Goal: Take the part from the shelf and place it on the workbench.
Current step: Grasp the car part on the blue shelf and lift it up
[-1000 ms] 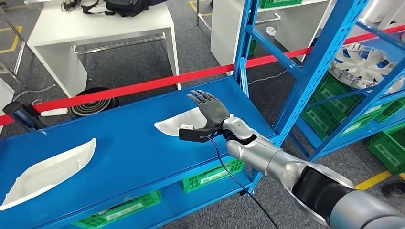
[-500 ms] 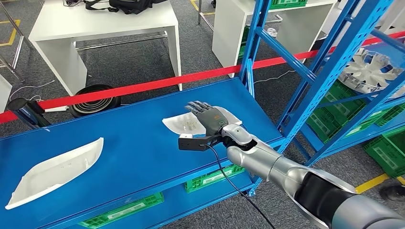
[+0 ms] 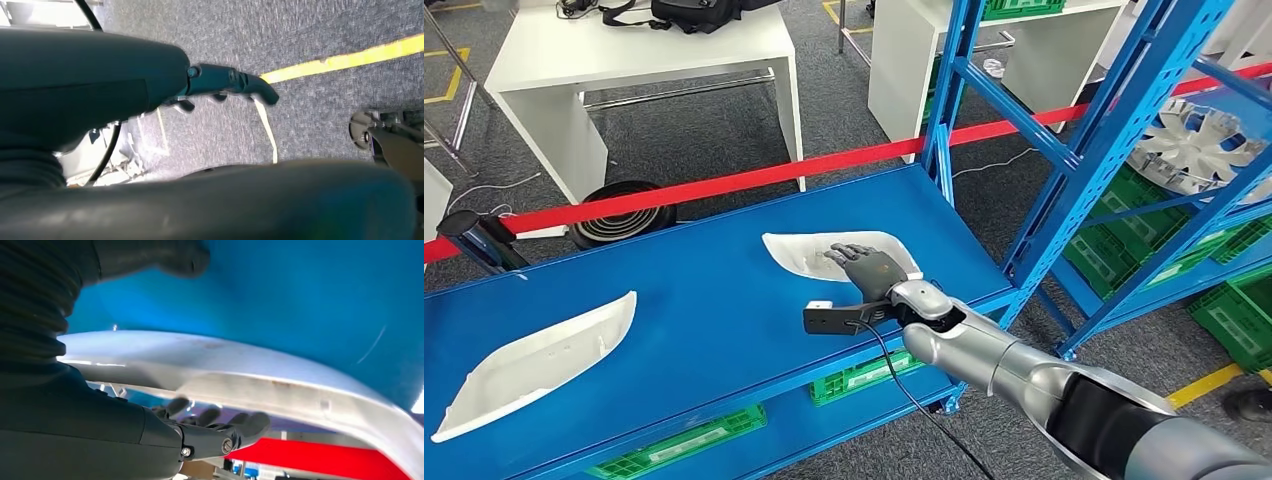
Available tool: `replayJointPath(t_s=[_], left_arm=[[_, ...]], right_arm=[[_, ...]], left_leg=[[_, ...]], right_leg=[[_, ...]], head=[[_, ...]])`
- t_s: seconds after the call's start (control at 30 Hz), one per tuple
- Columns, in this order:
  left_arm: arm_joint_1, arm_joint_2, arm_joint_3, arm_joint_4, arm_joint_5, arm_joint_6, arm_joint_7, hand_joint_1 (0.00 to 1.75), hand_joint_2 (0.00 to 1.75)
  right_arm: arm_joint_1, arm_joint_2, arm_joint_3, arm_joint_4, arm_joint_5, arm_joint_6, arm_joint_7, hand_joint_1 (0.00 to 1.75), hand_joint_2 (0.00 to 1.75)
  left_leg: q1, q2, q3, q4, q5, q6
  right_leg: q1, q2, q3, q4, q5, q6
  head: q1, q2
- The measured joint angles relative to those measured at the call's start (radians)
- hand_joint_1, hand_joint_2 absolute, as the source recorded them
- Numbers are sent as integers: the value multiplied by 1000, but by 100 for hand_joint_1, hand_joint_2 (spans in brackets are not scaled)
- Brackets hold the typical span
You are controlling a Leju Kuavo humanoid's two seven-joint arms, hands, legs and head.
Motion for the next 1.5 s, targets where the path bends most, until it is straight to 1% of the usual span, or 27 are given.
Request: replayJointPath(t_s=[0.23,0.6,0.73,0.93,1.07,1.2,1.27,1.37,1.43,1.5], left_arm=[[-6,0,0,-1,-4,0,8,0,0],[-12,0,0,-1,-4,0,5,0,0],[-13,0,0,-2,-5,6,-2,0,175],[-13,0,0,-2,-7,34,-16,0,175],[-13,-2,1,-3,-7,77,-27,0,175],[-15,-4,13,-4,-1,108,-31,0,175],[-15,-5,16,-4,-4,111,-23,0,175],[-13,-7,16,-4,-8,112,-16,0,175],[-12,-8,16,-4,-8,116,-19,0,175],[-12,-9,16,-4,-8,121,-15,0,175]], right_arm=[[21,-8,-4,-2,2,9,5,175,175],[-6,-14,-17,-2,3,20,-9,175,175],[-9,-14,-17,-2,0,20,-10,175,175],[-14,-13,-18,-2,-21,16,-21,175,175],[-31,-10,-19,-1,-47,16,-34,175,175],[-70,19,-20,7,-92,13,-57,175,175],[-87,45,-23,10,-115,-17,-82,175,175],[-95,96,-37,-4,-144,-117,-137,175,175],[-93,132,-47,-44,-154,-181,-168,175,175],[-92,162,-53,-96,-154,-219,-190,175,175]], left_leg=[[0,1,1,0,0,-1],[0,0,6,0,0,-1],[0,0,7,0,0,-1],[0,0,7,0,0,-1],[0,1,7,-1,0,-1],[0,1,7,-1,0,-1],[0,1,7,-2,0,-1],[0,0,7,-2,1,-2],[0,-1,7,-2,1,-2],[0,-1,7,-3,0,-2]], right_leg=[[0,0,1,0,0,0],[0,0,6,0,-1,0],[0,0,7,0,-1,0],[0,0,8,0,-1,0],[0,0,8,0,-1,0],[1,0,8,0,-1,-1],[1,0,8,0,0,-1],[1,0,8,1,-1,-1],[1,0,8,1,-1,-2],[1,0,8,1,-2,-2]], head=[[0,0],[0,0],[0,0],[0,0],[0,0],[0,0],[0,0],[0,0],[0,0],[0,0]])
